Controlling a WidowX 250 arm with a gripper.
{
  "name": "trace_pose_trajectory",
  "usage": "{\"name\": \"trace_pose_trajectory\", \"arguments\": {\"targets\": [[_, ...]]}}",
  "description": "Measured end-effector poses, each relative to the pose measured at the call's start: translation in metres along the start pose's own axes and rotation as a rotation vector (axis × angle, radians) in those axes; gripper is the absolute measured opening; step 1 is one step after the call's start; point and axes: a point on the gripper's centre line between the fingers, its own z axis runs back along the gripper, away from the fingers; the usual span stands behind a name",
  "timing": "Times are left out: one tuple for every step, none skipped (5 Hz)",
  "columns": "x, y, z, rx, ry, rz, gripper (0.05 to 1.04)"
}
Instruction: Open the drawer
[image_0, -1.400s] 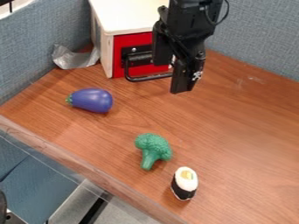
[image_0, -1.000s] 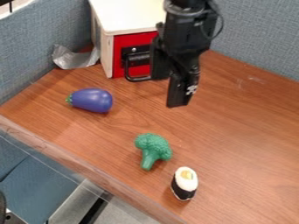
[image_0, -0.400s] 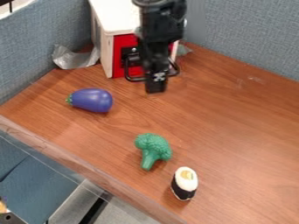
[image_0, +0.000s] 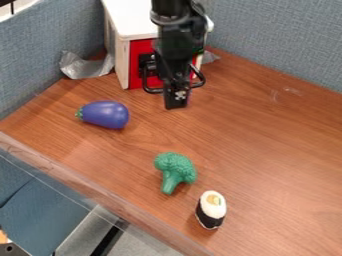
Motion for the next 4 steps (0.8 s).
{"name": "trace_pose_trajectory", "arguments": {"targets": [[0.012,0.010,-0.005,0.042,0.007,-0.001,1.000],[0.018,0.015,-0.015,0.059,0.017,0.016,1.000],[0.023,0.024,-0.018,0.081,0.025,0.036,1.000],[0.025,0.033,-0.023,0.101,0.042,0.057,1.000]]}}
